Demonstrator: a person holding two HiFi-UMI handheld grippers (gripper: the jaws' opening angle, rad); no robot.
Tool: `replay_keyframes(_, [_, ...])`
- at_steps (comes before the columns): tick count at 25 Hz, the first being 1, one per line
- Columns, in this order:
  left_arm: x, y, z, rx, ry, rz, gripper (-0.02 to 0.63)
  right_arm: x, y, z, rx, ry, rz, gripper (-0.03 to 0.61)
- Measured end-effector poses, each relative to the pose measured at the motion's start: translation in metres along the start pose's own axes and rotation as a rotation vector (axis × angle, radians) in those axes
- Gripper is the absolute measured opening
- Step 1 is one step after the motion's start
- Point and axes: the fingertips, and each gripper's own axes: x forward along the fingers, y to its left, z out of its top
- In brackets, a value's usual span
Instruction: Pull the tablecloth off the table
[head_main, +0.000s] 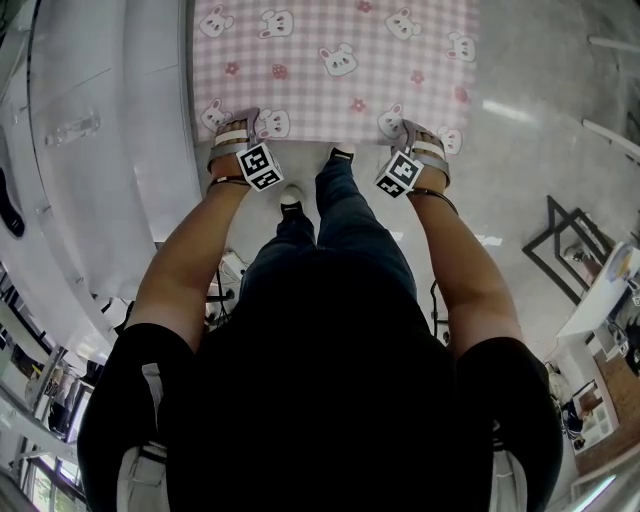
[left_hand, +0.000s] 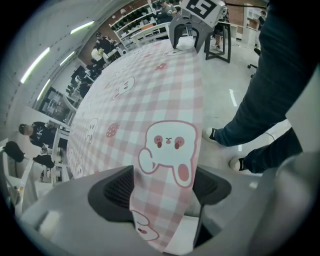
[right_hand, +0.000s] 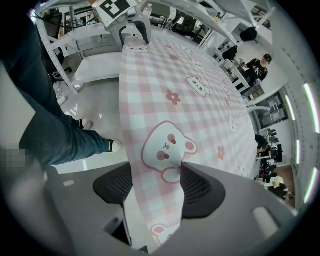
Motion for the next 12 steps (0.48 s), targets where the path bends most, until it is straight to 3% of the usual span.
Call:
replay_keyframes(5, [-0.008, 0.005, 0.004, 0.024, 0.007, -0.023, 0.278, -0.007, -0.007, 0.003, -0.024, -0.006, 0.008, 0.197])
replay_keyframes(9, [-0.015, 0.001, 0.006, 0.039, 0.0, -0.055, 0.137, -0.013, -0.006, 0.005, -0.022, -0.005, 0.013, 0.117])
replay_keyframes(12, [-0.019, 0.0, 0.006, 0.051, 0.004, -0.064, 0.076, -0.018, -0.01, 0.007, -0.009, -0.005, 0.005, 0.068])
